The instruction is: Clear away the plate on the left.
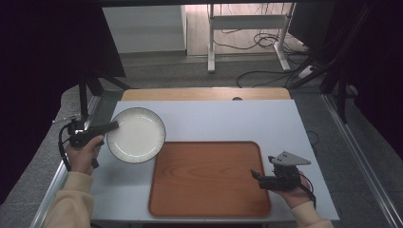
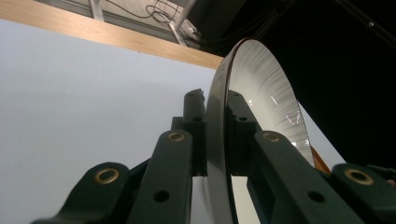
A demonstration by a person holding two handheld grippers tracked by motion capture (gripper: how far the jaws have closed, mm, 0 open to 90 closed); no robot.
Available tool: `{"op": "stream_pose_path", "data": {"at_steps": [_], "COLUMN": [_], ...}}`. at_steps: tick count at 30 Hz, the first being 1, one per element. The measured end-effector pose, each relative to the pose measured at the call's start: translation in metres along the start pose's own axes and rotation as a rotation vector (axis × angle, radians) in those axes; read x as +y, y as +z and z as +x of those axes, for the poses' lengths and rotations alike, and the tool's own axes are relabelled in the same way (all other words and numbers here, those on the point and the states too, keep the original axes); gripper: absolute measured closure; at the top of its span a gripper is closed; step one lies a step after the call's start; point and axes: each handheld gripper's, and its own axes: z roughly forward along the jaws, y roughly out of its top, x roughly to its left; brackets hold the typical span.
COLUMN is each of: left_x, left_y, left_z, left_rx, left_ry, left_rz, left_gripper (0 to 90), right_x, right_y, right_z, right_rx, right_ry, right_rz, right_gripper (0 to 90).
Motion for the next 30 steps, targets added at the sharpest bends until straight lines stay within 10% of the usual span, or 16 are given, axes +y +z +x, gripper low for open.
{"op": "stream_pose_path", "data": {"at_steps": [30], "left_x": [-0.005], "left_y": [0.018], "left_z": [-0.035], "left_rx": [-0.06], "left_ry": [0.072], "left_rz": [0.027], "left_gripper": [81.8], "right_x": [0.0], "right_y": [0.001], "right_z": [-0.001], "right_rx": [-0.014], "right_ry": [0.001], "right_rz": [0.006], "right_gripper": [17.0]}}
